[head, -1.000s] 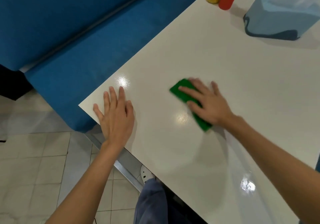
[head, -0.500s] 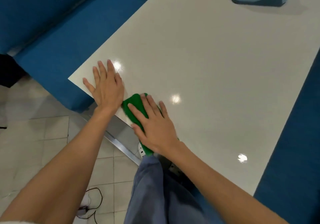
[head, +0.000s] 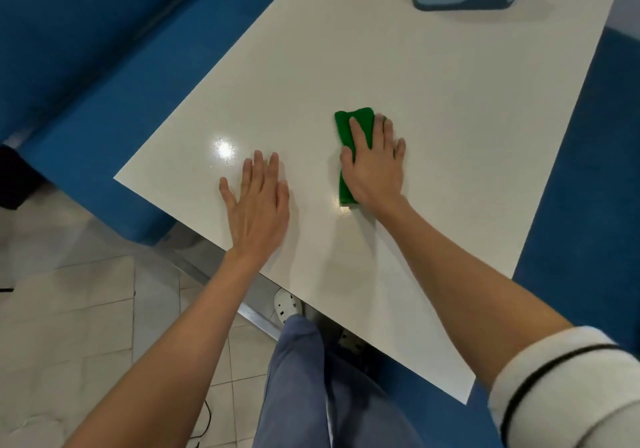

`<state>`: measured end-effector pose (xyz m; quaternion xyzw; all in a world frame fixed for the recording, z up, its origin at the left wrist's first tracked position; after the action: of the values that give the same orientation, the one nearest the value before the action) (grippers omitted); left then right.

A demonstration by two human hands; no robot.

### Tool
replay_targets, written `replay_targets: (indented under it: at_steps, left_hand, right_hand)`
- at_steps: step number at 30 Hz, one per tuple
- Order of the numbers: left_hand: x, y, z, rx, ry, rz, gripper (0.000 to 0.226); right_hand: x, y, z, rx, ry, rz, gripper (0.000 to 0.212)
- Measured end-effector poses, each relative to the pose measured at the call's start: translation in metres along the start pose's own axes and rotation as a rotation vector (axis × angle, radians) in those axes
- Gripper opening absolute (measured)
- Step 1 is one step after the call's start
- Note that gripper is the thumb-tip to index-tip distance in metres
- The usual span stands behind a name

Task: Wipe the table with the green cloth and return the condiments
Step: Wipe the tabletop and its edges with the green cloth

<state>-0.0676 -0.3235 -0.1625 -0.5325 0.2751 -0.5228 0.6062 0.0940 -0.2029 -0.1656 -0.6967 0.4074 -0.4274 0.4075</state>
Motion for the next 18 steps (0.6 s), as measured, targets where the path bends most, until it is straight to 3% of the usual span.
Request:
replay_targets:
  at_steps: [2,5,8,11,13,18]
  left_hand:
    - [0.002,0.004,0.001,0.007,0.004,-0.013,0.051]
    - [0.003,0.007,-0.002,0.001,0.011,-0.023,0.051]
    - [0.002,0.007,-0.003,-0.013,0.024,-0.017,0.051]
    - [0.002,0.007,-0.001,-0.025,0.015,-0.003,0.051]
    - [0.003,0.008,-0.001,-0.022,0.013,0.007,0.050]
    - [0.004,0.010,-0.005,-0.008,0.024,0.018,0.052]
  right_hand:
    - [0.031,0.020,-0.023,0.000,-0.060,-0.006,0.056]
    - [0.097,0.044,-0.049,0.034,-0.341,-0.068,0.059]
    - [0.136,0.050,-0.033,0.104,-0.566,-0.177,0.056]
    - [0.119,0.032,0.000,0.198,-0.712,-0.206,0.053]
    - [0.086,0.015,0.022,0.209,-0.655,-0.204,0.053]
    - [0.007,-0.019,0.053,0.102,-0.252,-0.085,0.053]
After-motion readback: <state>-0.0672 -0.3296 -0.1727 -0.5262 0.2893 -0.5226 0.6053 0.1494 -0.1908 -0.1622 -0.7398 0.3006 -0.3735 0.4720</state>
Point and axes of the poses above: each hand's wrist, its own x-axis away from the middle knuckle, its own y-axis out of the palm, z = x × y, the point moved 6 cm from there along -x, towards the middle knuckle, and after that the axes turned 11 degrees about -z, right-handed, at the moved point
